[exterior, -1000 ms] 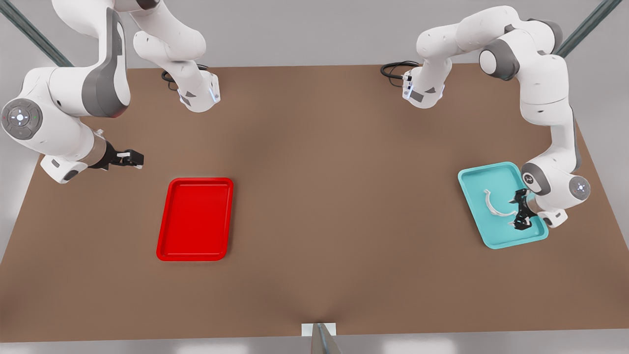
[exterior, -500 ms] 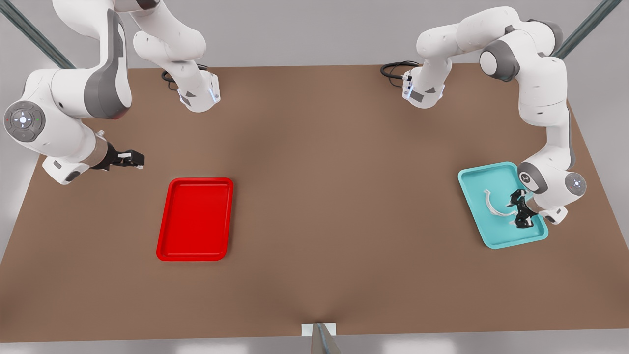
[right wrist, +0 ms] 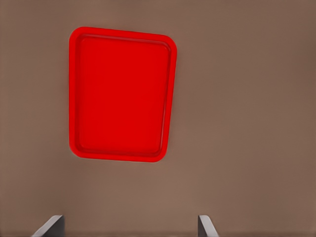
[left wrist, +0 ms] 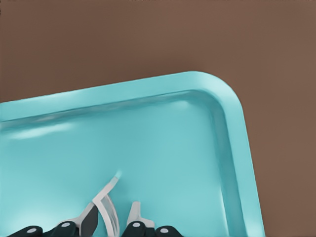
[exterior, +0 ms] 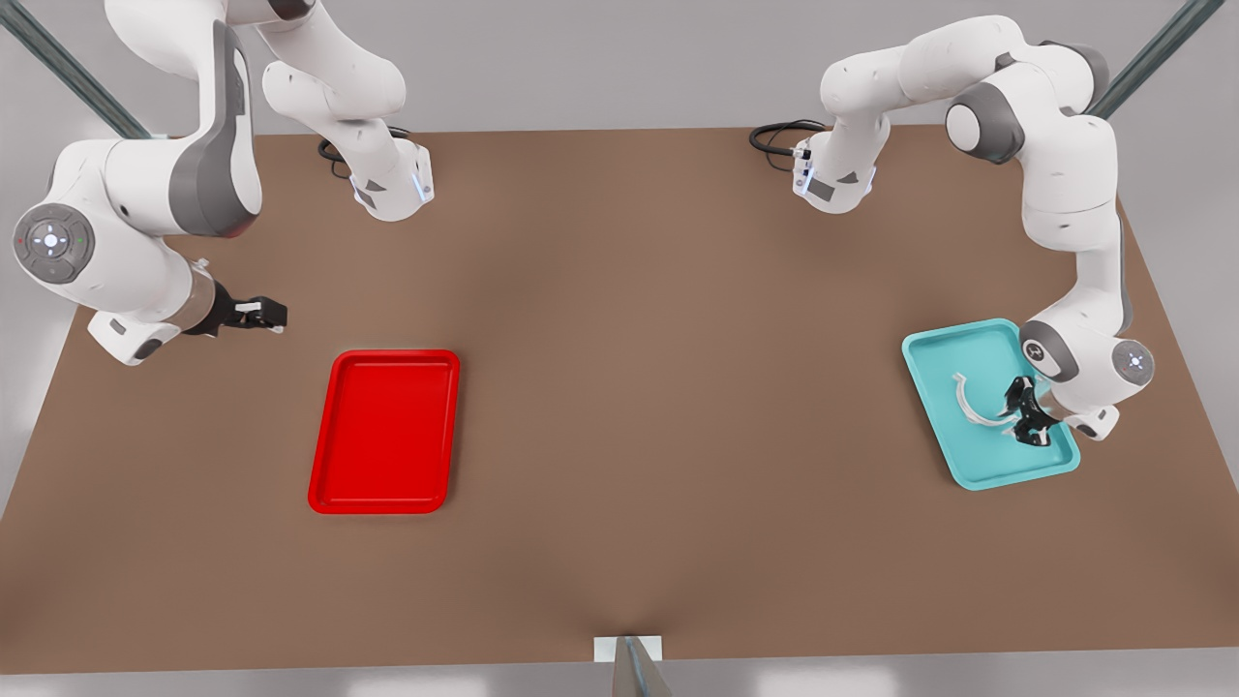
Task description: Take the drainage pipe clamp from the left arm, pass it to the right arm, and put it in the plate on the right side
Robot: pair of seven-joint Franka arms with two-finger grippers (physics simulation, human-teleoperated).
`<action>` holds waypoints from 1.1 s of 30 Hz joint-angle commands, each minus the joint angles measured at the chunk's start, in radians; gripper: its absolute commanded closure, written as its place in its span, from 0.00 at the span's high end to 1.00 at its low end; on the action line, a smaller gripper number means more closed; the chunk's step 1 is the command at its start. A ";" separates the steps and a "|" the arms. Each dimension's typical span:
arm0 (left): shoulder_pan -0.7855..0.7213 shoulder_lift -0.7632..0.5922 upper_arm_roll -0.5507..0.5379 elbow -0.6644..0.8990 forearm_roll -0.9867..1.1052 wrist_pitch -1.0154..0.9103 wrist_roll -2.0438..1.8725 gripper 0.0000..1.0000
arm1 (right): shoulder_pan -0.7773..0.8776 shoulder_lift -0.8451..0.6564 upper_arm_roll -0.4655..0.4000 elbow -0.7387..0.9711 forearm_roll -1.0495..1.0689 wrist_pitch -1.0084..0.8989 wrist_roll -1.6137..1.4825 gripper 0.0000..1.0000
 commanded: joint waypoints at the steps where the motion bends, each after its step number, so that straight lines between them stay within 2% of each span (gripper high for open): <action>1: 0.001 -0.001 0.000 0.000 0.000 0.002 -0.048 0.45 | -0.001 -0.001 0.000 -0.003 0.001 -0.001 -0.002 1.00; 5: 0.001 -0.001 0.000 0.000 -0.001 0.002 -0.050 0.44 | -0.001 0.000 0.000 -0.004 -0.010 -0.001 -0.002 1.00; 9: 0.001 0.001 -0.001 0.000 -0.001 0.002 -0.053 0.31 | 0.001 0.000 0.000 -0.004 -0.010 -0.001 -0.002 1.00; 18: 0.001 0.008 -0.001 0.000 -0.001 0.002 -0.051 0.32 | 0.004 0.010 0.000 -0.005 -0.013 0.001 -0.002 1.00; 20: 0.001 0.008 -0.001 0.000 -0.003 0.002 -0.054 0.22 | 0.004 0.010 0.001 -0.005 -0.013 0.001 -0.002 1.00; 33: -0.005 -0.015 -0.001 0.000 -0.003 -0.014 -0.053 0.21 | 0.007 0.011 0.001 -0.005 -0.013 0.004 -0.002 1.00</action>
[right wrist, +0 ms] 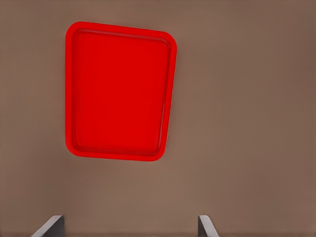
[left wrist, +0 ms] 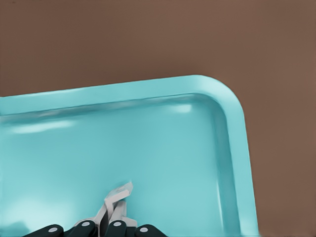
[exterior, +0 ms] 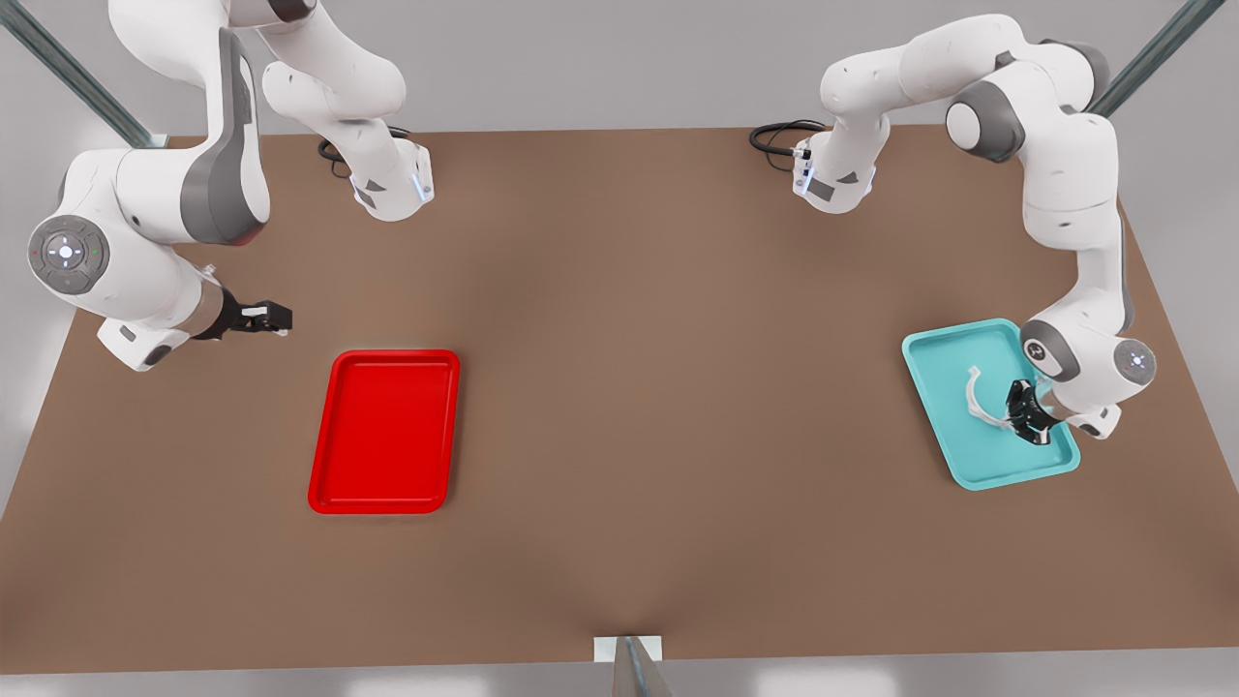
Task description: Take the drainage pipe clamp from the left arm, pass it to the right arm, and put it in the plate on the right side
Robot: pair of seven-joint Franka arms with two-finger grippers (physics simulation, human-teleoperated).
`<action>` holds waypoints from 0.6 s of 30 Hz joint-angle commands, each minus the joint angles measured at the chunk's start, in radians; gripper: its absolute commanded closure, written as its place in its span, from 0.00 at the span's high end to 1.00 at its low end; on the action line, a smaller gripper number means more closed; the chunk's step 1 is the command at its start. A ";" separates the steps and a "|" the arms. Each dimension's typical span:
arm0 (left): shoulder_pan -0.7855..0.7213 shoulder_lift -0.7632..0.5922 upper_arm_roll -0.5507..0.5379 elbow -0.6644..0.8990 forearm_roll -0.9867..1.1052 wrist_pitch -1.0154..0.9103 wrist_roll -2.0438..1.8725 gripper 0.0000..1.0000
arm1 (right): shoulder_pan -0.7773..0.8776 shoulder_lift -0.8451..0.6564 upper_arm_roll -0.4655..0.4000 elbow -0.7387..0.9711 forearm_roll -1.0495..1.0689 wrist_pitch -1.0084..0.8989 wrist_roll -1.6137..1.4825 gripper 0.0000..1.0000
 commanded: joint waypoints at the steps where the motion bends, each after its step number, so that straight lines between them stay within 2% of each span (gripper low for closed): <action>1: -0.026 -0.011 0.001 0.000 -0.002 -0.017 -0.004 0.21 | -0.001 -0.001 0.000 0.002 0.001 0.000 0.000 1.00; 4: -0.064 -0.048 0.001 0.000 0.001 -0.041 -0.044 0.21 | 0.000 -0.001 0.000 0.000 0.001 0.002 0.000 1.00; 7: -0.145 -0.116 0.014 0.005 0.004 -0.167 -0.149 0.21 | 0.000 0.001 0.000 0.002 0.001 0.005 0.000 1.00; 10: -0.246 -0.140 0.006 0.051 0.073 -0.288 -0.438 0.21 | 0.003 0.034 0.006 0.022 0.001 0.011 0.001 1.00; 15: -0.388 -0.132 -0.051 0.114 0.075 -0.345 -0.818 0.21 | 0.134 0.175 0.009 0.121 0.012 0.037 0.021 1.00; 18: -0.409 -0.048 -0.101 0.265 0.070 -0.405 -1.004 0.21 | 0.229 0.209 0.009 0.121 0.059 0.163 0.021 1.00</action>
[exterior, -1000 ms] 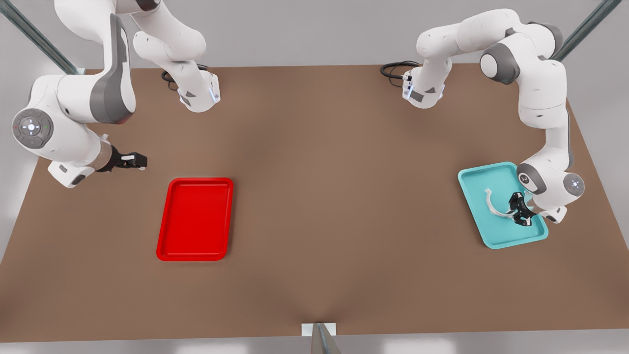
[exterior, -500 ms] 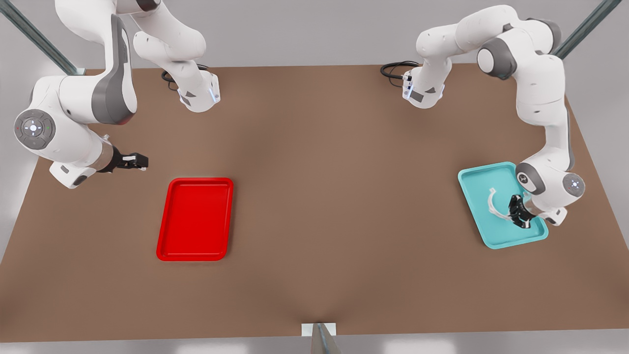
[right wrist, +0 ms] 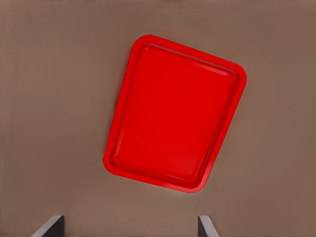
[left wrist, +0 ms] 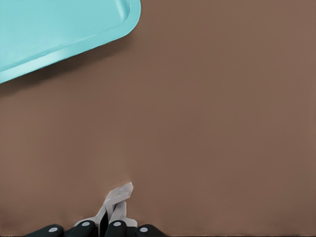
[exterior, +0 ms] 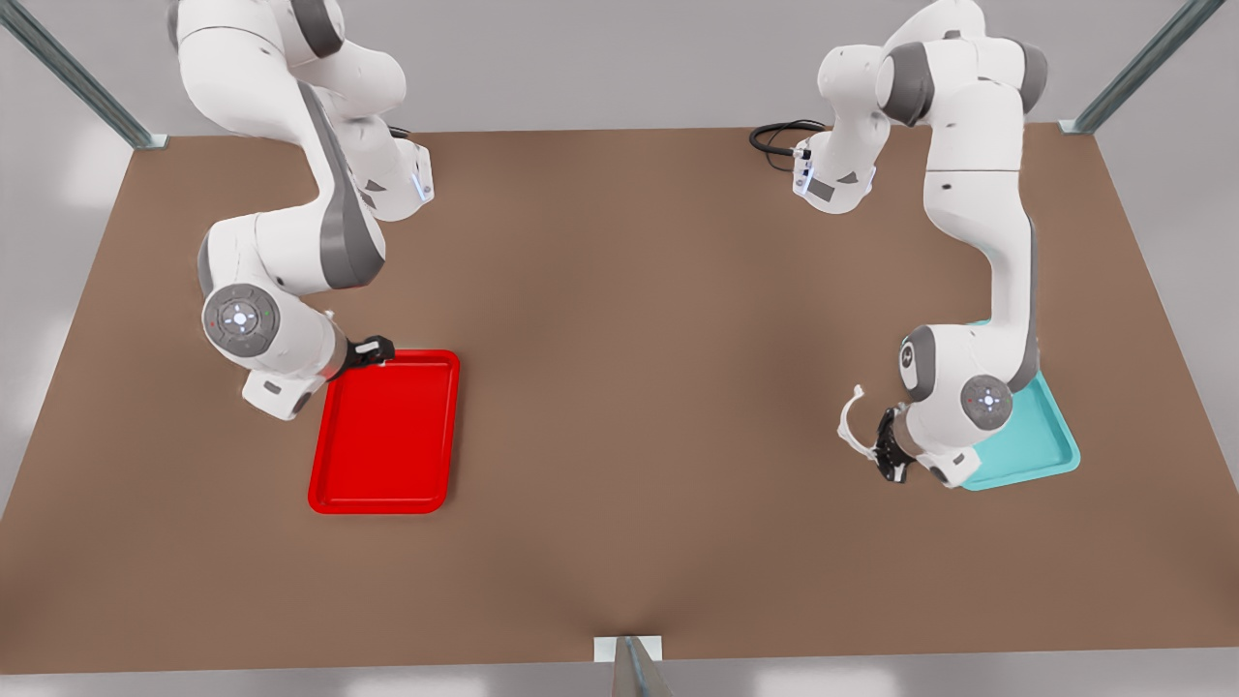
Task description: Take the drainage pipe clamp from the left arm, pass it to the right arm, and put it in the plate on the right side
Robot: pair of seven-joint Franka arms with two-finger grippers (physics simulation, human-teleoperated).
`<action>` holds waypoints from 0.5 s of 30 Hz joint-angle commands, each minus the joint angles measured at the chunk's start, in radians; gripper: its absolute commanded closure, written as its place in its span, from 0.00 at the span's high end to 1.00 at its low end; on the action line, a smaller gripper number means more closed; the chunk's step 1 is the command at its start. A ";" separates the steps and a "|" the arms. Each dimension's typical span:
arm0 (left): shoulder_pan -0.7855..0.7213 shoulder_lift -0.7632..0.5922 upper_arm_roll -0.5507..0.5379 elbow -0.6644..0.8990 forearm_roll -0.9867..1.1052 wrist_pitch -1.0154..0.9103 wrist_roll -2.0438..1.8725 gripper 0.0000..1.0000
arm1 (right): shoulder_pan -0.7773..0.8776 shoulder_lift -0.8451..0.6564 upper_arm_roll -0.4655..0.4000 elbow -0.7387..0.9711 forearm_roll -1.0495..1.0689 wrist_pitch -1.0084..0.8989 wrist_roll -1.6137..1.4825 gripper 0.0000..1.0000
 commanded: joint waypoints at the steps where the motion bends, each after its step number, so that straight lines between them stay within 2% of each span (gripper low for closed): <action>1: -0.024 0.059 -0.010 0.119 0.008 -0.180 -0.748 0.21 | 0.017 0.017 0.000 -0.004 0.034 0.139 0.014 1.00; 3: -0.074 0.079 -0.015 0.179 0.005 -0.203 -0.828 0.21 | 0.078 0.026 0.002 -0.022 0.040 0.226 0.011 1.00; 6: -0.160 0.095 -0.088 0.228 0.009 -0.209 -0.892 0.21 | 0.110 0.027 0.008 -0.104 0.089 0.383 -0.002 1.00; 9: -0.228 0.135 -0.088 0.295 0.008 -0.206 -0.976 0.21 | 0.129 0.027 0.008 -0.179 0.097 0.515 -0.002 1.00; 13: -0.288 0.214 -0.090 0.403 0.009 -0.189 -1.196 0.21 | 0.175 0.011 0.008 -0.274 0.099 0.630 -0.003 1.00; 15: -0.301 0.220 -0.119 0.412 0.006 -0.103 -1.300 0.21 | 0.190 0.011 0.009 -0.285 0.097 0.648 -0.003 1.00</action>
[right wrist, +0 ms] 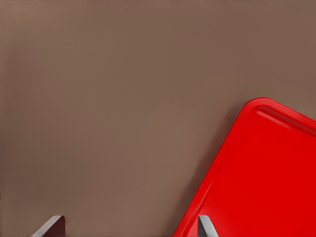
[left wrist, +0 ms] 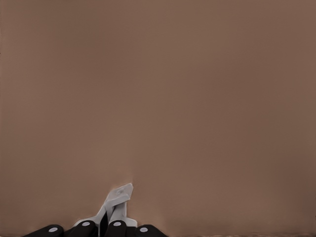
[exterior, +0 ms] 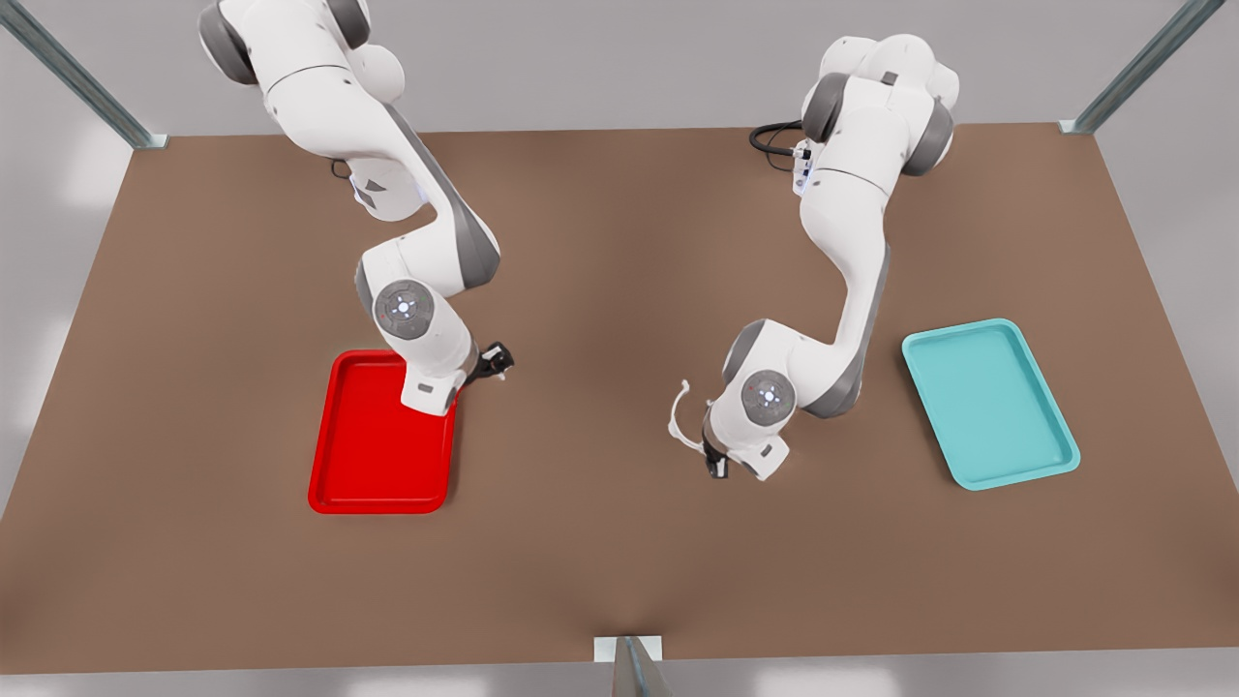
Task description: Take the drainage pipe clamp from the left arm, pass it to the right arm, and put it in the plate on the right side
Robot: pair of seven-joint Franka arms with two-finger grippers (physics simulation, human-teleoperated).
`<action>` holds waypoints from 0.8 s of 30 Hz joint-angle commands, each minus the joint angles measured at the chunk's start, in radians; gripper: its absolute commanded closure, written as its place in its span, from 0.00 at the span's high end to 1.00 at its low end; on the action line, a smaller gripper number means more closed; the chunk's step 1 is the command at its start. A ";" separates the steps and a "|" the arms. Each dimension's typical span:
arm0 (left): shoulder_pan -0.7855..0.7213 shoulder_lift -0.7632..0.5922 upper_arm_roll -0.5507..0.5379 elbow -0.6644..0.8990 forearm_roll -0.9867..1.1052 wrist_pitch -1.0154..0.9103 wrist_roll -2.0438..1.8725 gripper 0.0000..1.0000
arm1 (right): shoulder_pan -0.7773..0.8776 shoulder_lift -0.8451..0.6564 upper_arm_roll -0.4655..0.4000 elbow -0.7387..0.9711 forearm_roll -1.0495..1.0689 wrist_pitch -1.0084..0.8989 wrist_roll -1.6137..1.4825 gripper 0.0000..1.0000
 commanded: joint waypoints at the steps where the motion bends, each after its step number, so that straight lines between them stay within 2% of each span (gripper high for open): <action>1: -0.015 0.008 -0.008 0.011 -0.002 0.077 -0.730 0.21 | 0.009 -0.002 0.001 -0.012 0.005 0.148 -0.004 1.00; 10: -0.092 0.057 -0.025 0.077 0.001 0.103 -0.829 0.21 | 0.070 0.022 0.007 -0.043 0.026 0.226 0.004 1.00; 14: -0.090 0.065 -0.019 0.086 0.003 0.100 -1.014 0.21 | 0.102 0.048 0.007 -0.041 0.032 0.263 0.005 1.00; 24: -0.113 0.066 -0.022 0.106 0.003 0.086 -1.023 0.21 | 0.156 0.151 0.007 0.059 0.048 0.349 0.030 1.00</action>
